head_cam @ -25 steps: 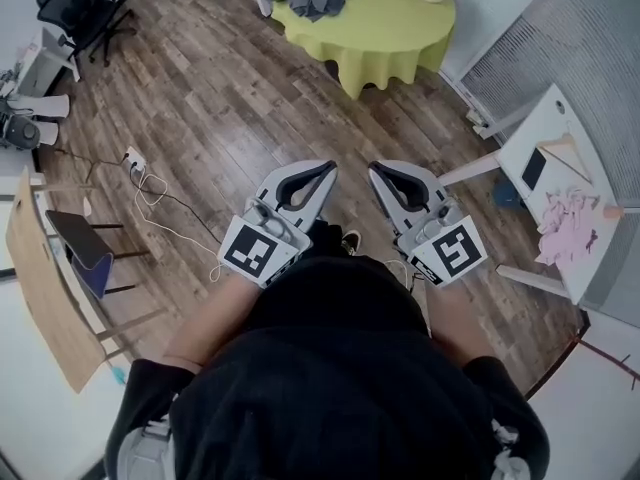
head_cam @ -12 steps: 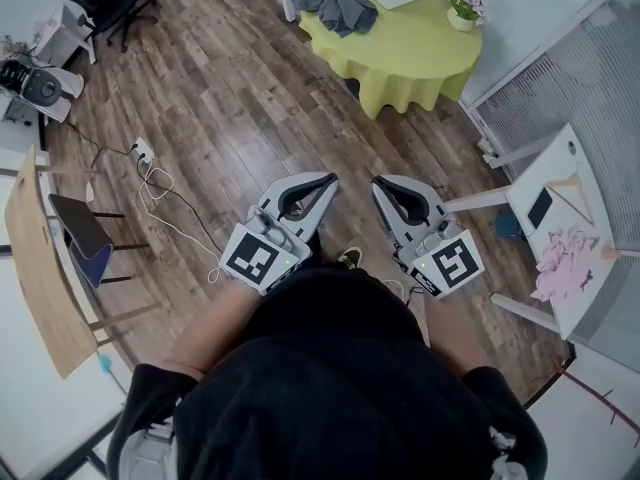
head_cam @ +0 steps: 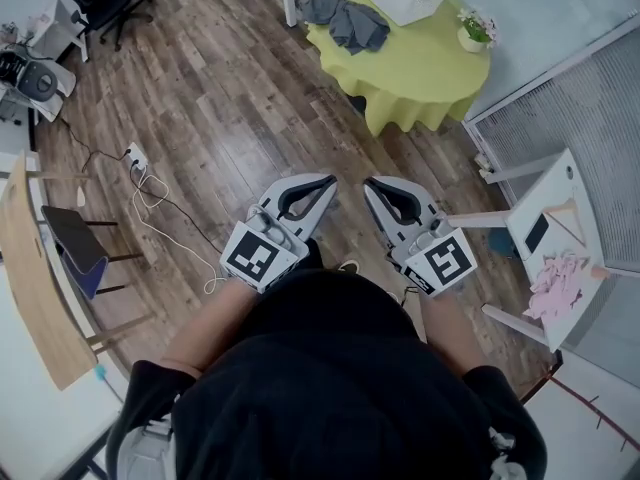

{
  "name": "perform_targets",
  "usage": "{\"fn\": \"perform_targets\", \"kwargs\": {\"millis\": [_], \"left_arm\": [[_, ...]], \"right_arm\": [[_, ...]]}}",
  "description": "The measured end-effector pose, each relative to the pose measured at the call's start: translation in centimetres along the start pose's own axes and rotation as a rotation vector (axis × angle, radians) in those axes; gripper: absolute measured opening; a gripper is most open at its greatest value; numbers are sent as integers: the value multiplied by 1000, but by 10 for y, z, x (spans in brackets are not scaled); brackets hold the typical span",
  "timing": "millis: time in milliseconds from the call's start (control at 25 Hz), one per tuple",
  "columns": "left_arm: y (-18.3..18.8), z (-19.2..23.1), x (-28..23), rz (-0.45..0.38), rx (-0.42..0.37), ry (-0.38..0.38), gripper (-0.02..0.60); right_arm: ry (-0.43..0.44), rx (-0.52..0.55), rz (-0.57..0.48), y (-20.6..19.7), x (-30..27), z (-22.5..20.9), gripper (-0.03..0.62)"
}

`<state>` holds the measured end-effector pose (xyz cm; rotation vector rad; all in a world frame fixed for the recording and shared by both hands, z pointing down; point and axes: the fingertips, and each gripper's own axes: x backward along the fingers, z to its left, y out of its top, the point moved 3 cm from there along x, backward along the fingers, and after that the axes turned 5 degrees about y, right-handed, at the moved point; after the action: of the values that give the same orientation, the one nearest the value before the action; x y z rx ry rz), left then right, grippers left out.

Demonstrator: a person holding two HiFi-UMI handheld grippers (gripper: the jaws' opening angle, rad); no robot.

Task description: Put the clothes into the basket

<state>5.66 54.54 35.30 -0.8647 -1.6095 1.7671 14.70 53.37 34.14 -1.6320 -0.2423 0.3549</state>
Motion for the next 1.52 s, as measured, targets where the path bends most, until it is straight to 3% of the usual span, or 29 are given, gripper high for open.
{"fn": "perform_targets", "kwargs": {"millis": [600, 1080, 1520], "left_arm": [[11, 123, 3, -46, 29, -51, 10], [5, 178, 16, -44, 47, -32, 11], [9, 218, -11, -35, 21, 21, 11]], "right_arm": [[-34, -9, 39, 10, -127, -26, 26], [1, -3, 43, 13, -183, -26, 26], [49, 6, 20, 18, -216, -69, 26]]}}
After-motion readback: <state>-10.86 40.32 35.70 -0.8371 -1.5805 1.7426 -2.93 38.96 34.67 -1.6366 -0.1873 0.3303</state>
